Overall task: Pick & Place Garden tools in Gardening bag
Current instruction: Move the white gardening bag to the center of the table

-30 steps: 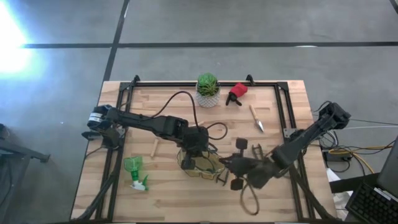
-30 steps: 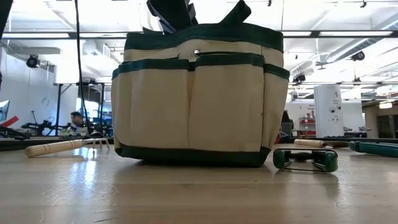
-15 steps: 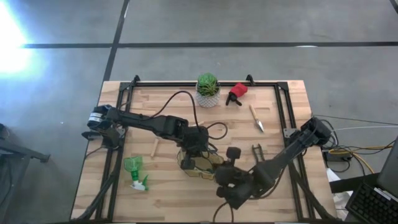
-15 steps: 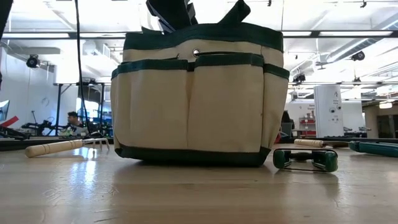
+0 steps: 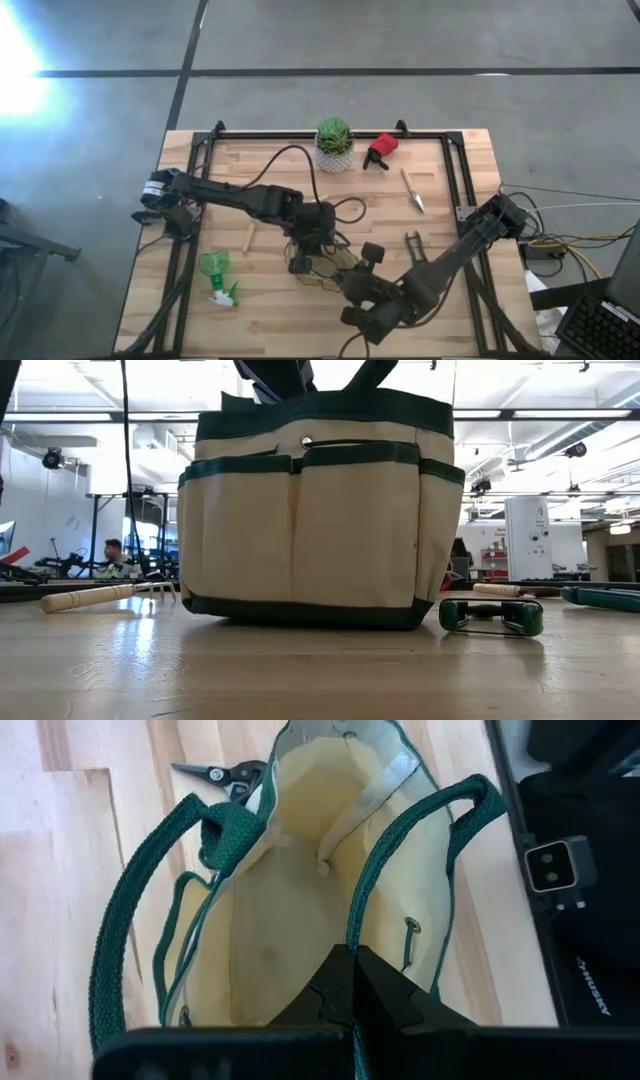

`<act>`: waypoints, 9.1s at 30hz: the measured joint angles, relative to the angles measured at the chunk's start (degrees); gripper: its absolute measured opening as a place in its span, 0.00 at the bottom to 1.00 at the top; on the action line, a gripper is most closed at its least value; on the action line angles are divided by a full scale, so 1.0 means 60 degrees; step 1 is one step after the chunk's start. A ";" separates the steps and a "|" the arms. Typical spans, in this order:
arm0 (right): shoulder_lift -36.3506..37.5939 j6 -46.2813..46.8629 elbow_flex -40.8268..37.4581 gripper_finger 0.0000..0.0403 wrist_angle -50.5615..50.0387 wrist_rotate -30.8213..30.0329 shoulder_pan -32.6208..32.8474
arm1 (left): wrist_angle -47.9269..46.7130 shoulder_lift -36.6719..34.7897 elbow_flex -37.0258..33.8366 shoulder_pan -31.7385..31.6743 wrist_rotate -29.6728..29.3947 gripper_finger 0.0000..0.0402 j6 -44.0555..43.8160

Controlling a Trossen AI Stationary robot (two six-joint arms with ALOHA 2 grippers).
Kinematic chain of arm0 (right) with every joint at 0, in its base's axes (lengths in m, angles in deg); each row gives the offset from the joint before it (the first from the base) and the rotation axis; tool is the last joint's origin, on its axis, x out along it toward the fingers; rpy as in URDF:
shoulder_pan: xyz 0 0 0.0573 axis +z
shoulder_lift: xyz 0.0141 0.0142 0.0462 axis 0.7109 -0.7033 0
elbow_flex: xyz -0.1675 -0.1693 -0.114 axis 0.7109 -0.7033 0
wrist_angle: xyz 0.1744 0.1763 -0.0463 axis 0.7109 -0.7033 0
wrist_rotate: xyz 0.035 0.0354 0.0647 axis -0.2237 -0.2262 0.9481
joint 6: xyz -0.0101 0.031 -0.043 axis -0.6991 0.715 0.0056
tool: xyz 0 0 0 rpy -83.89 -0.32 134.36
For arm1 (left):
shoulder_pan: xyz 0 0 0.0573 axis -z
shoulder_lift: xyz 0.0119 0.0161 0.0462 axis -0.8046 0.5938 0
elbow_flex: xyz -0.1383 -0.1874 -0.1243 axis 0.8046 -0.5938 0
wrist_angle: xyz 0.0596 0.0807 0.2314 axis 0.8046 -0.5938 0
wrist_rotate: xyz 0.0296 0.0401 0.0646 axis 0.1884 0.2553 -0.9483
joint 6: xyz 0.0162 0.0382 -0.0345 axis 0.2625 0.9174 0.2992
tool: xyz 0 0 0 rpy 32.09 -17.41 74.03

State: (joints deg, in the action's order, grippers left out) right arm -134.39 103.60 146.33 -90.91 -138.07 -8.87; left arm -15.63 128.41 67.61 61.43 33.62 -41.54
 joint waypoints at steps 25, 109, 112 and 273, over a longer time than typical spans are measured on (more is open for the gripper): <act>-0.0745 -0.0776 -0.0029 0.48 0.0653 -0.0304 -0.0306 | 0.0042 -0.0003 0.0016 -0.0004 0.0436 0.01 -0.0147; -0.1077 -0.1645 -0.0292 0.02 0.0405 -0.1104 -0.0104 | -0.0865 -0.1624 0.0030 -0.0382 0.0582 0.63 -0.0576; -0.1077 -0.1733 -0.0384 0.02 0.0429 -0.1355 0.0084 | -0.0832 -0.1627 0.0027 -0.0401 0.0339 0.63 -0.0484; -0.1608 -0.3044 -0.0047 0.02 0.2711 -0.1864 0.1670 | 0.3261 -0.0454 -0.2461 0.1494 -0.2193 0.00 -0.3240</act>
State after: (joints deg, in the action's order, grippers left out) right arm -144.04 85.34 146.05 -74.65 -149.26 1.15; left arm 3.93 125.68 52.85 70.39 20.46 -60.98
